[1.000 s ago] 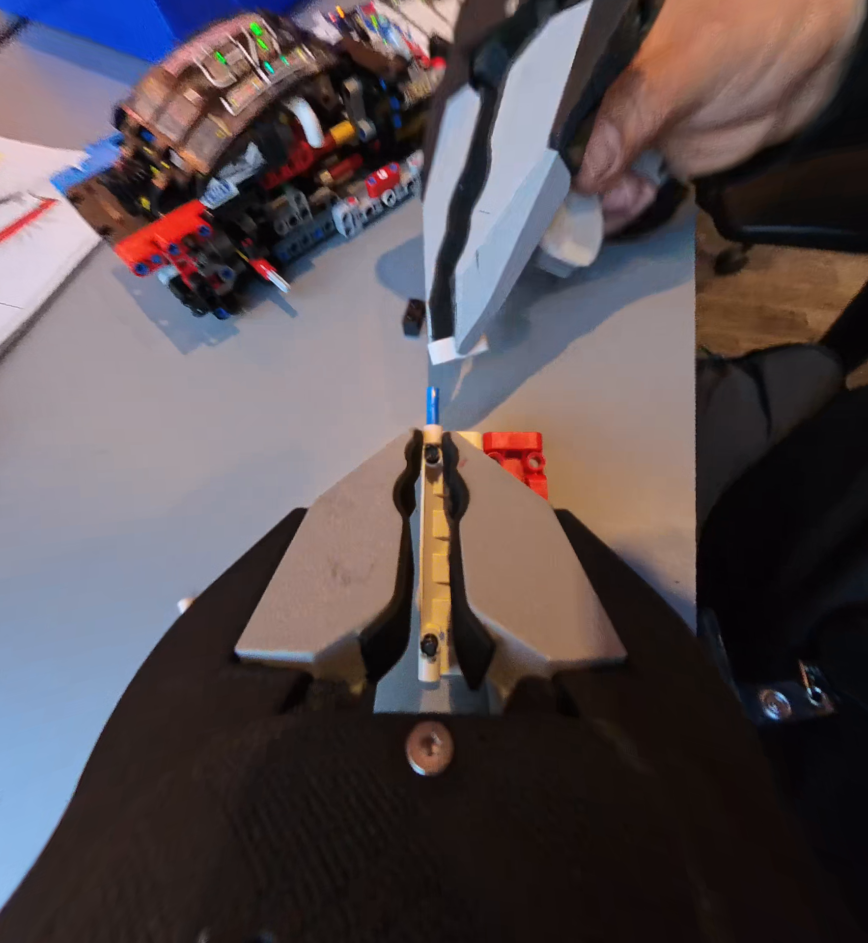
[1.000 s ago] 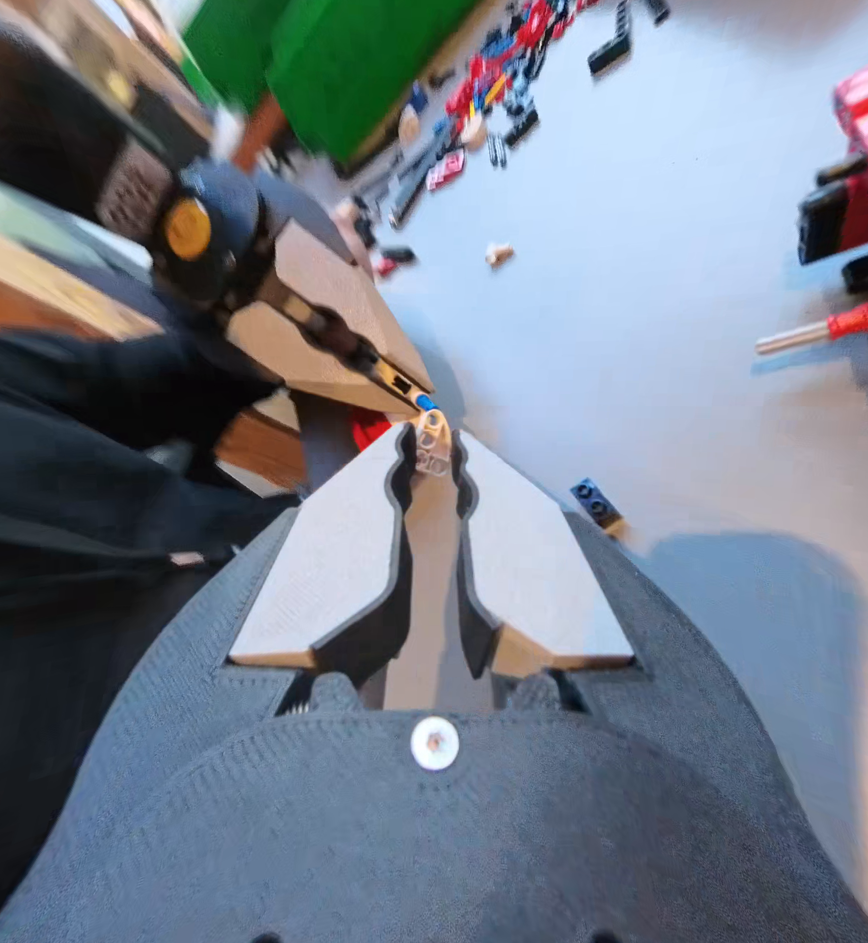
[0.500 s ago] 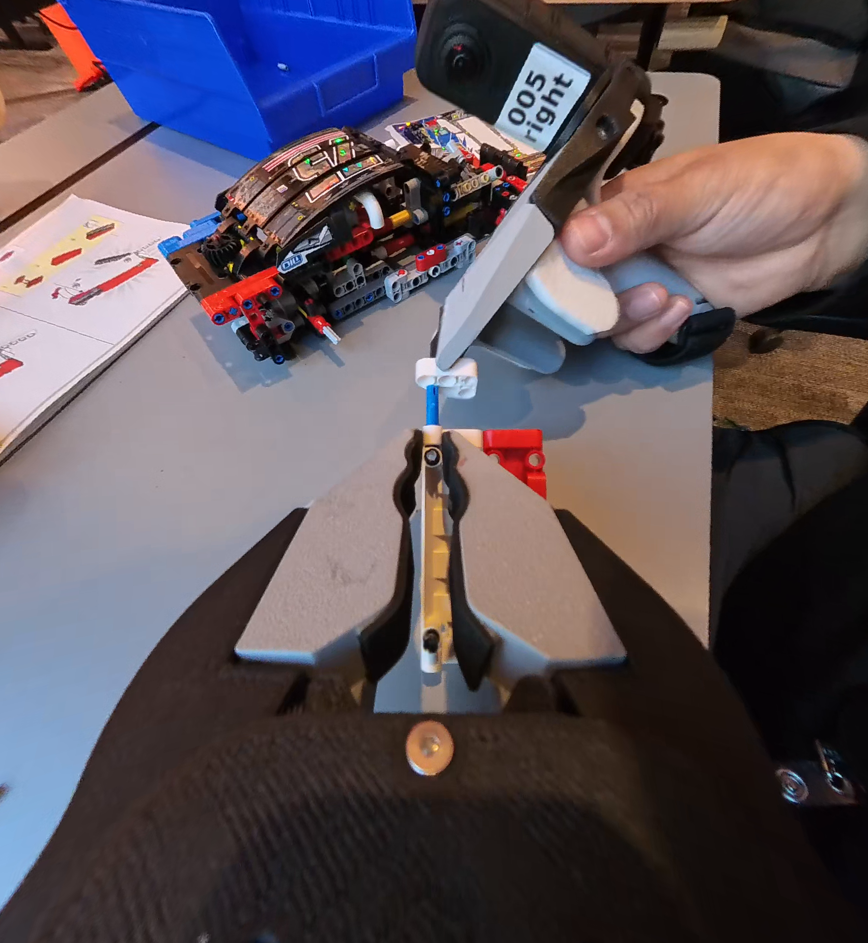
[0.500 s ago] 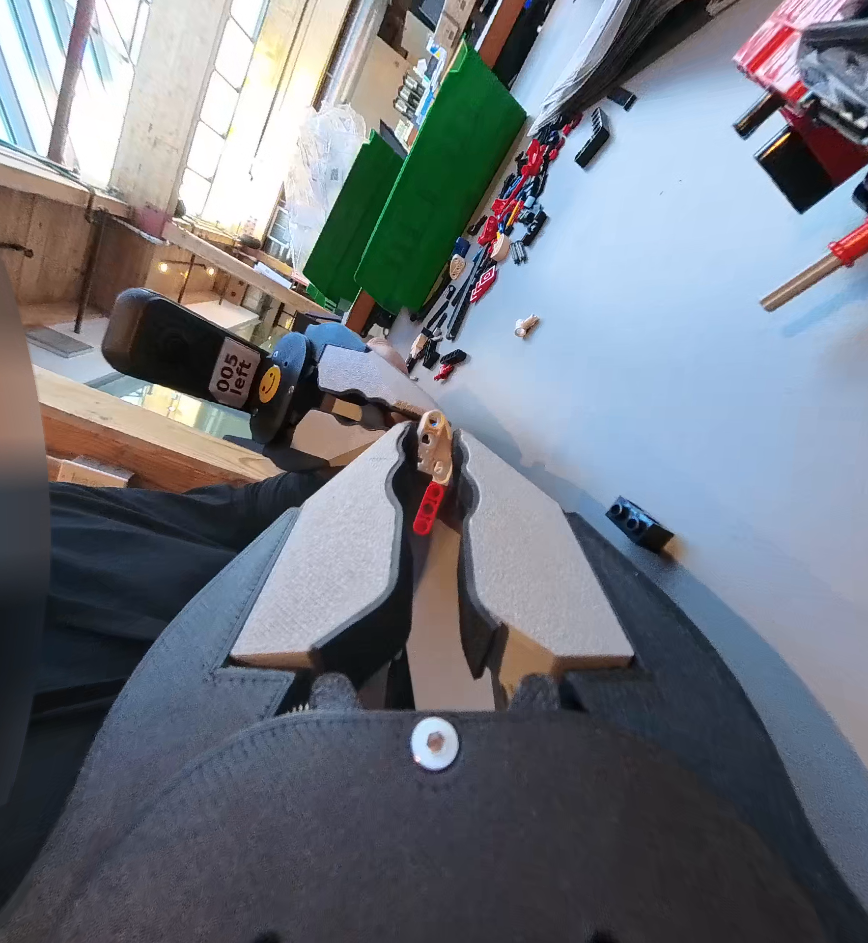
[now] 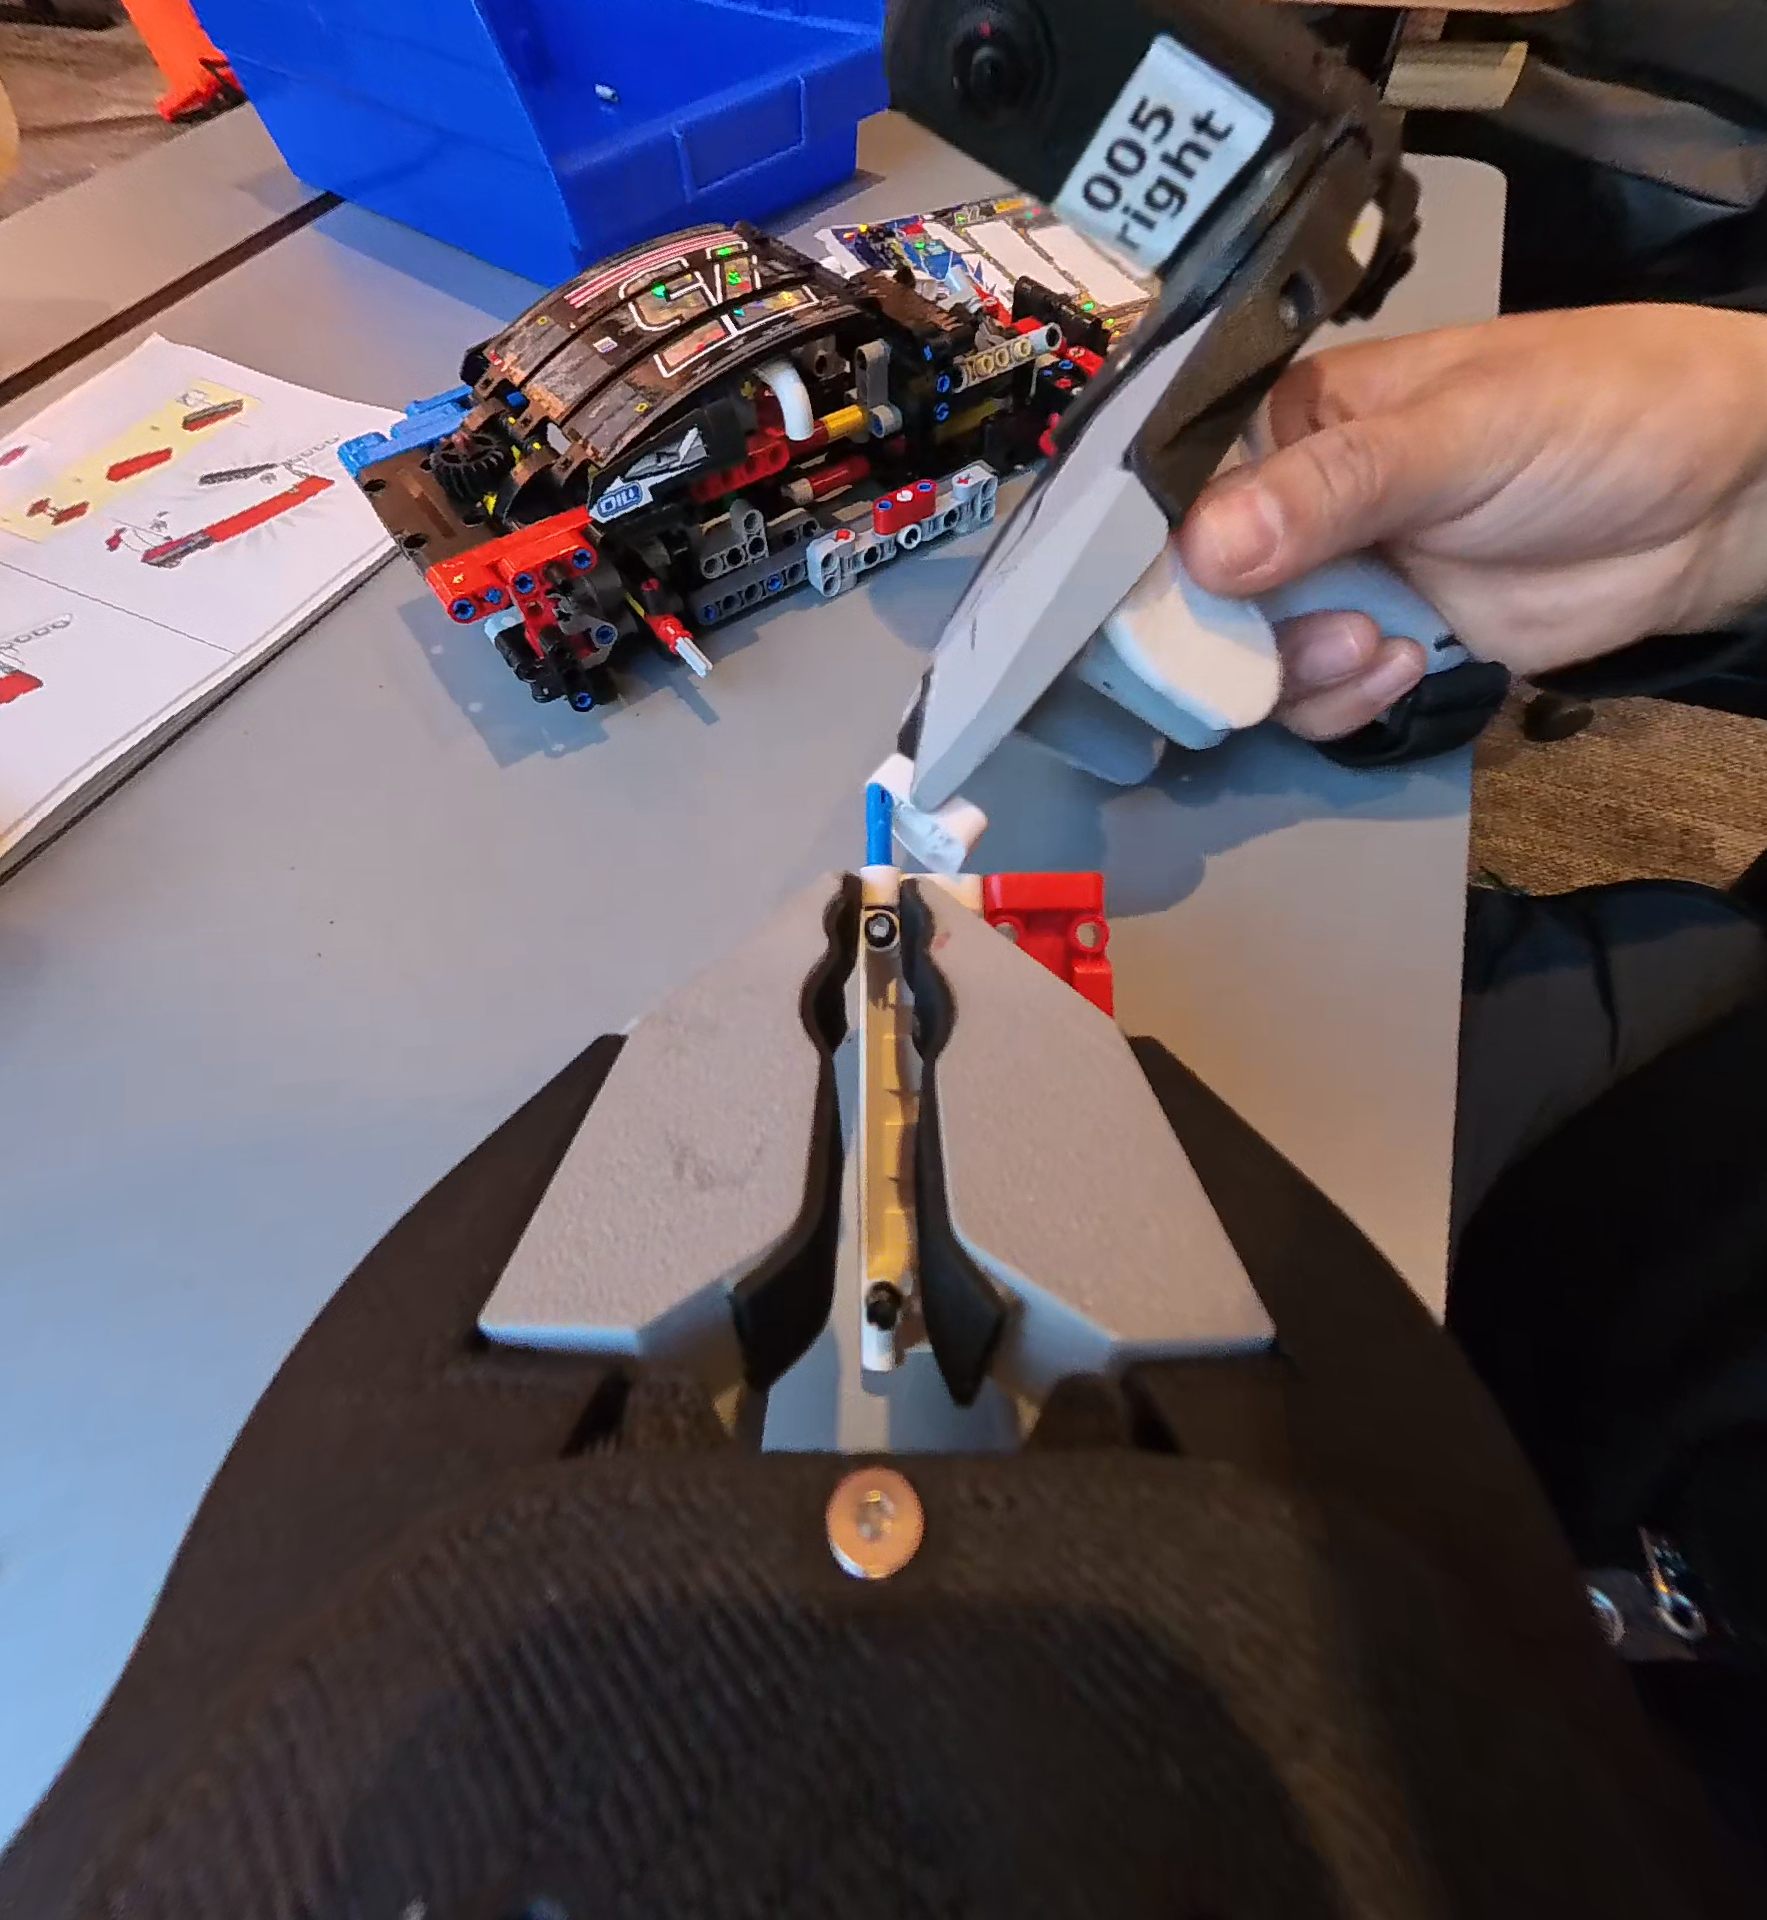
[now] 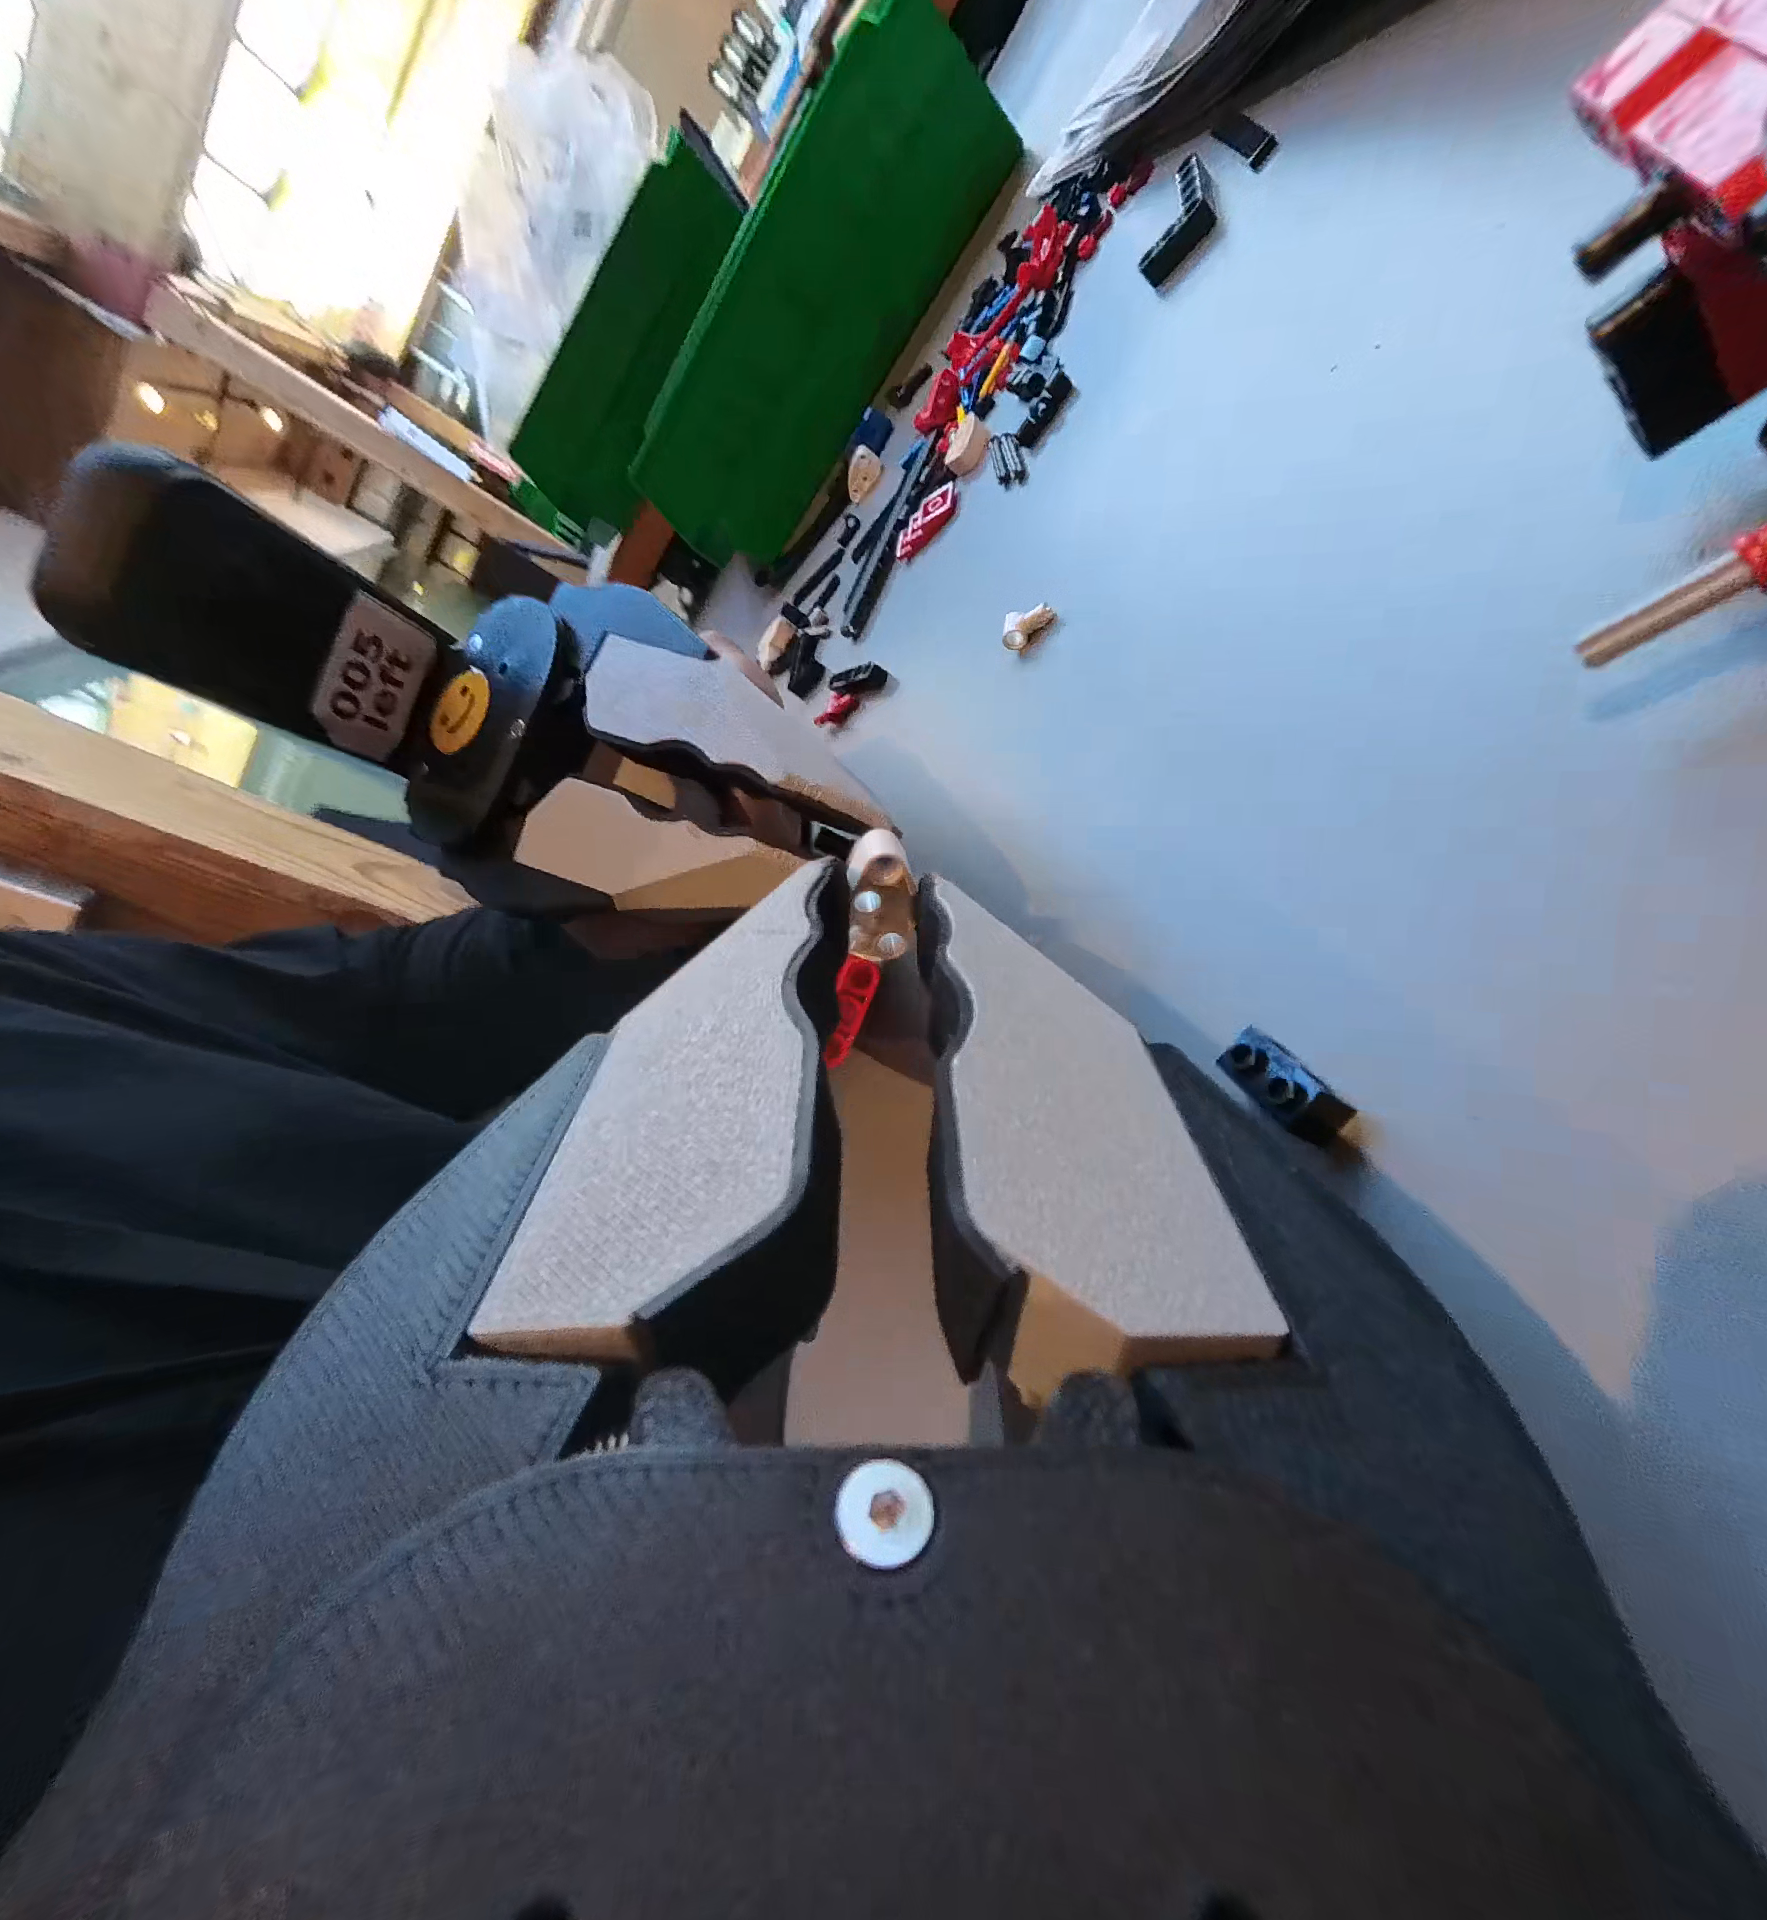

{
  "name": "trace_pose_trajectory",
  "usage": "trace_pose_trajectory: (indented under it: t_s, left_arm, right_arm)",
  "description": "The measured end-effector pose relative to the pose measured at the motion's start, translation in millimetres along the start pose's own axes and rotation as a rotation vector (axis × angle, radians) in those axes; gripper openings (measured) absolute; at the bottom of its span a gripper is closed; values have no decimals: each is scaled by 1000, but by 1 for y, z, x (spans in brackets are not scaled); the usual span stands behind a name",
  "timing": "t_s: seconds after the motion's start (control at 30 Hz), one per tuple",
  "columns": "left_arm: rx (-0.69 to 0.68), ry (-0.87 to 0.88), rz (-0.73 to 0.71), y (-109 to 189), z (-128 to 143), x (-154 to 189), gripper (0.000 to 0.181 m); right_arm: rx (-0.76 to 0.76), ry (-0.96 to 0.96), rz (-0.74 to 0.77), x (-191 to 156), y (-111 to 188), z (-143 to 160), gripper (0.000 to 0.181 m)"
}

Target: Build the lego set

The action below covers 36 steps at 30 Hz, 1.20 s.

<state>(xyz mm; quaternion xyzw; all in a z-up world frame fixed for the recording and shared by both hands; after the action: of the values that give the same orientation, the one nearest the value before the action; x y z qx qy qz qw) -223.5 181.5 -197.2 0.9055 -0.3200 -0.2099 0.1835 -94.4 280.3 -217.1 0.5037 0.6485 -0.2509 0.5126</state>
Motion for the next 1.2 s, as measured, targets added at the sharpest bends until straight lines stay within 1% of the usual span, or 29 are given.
trace_pose_trajectory:
  t_s: [0.07,0.23,0.3,0.47,0.67,0.9,1.0,1.1,1.2]
  left_arm:
    - [-8,-16,9,0,1,0,4]
    - [-24,-49,73,1,5,-1,4]
    - [-54,-67,96,-1,6,1,4]
    - [-98,-109,106,-5,7,5,4]
    - [-138,-175,198,-9,11,8,4]
    - [-110,-224,252,-7,12,6,4]
    - [-98,-295,252,-7,12,8,5]
    - [-115,-328,255,-6,10,8,4]
    - [-150,-362,269,-5,7,9,5]
  right_arm:
    - [-32,51,30,-1,0,-2,11]
    - [-180,155,49,1,-2,-8,11]
    - [-247,193,77,3,-3,-9,11]
    - [-350,187,94,9,-7,-11,10]
    - [-525,256,121,14,-14,-11,9]
    - [-647,369,73,12,-20,-15,9]
    - [-688,411,54,11,-22,-17,9]
    - [-718,481,75,7,-24,-16,9]
    - [-748,578,127,-1,-26,-15,9]
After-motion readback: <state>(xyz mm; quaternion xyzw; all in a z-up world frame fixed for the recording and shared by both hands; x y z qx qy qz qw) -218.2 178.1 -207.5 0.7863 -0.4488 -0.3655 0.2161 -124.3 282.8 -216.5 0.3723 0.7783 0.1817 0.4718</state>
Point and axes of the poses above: each gripper's, where its closed fingertips meet, y back along the fingers, z out of its underside, x = y × z across the jaws, the point moved 9 cm from there along y, back along the fingers, and after that the axes turned 15 degrees about -y, right-handed, at the moved point
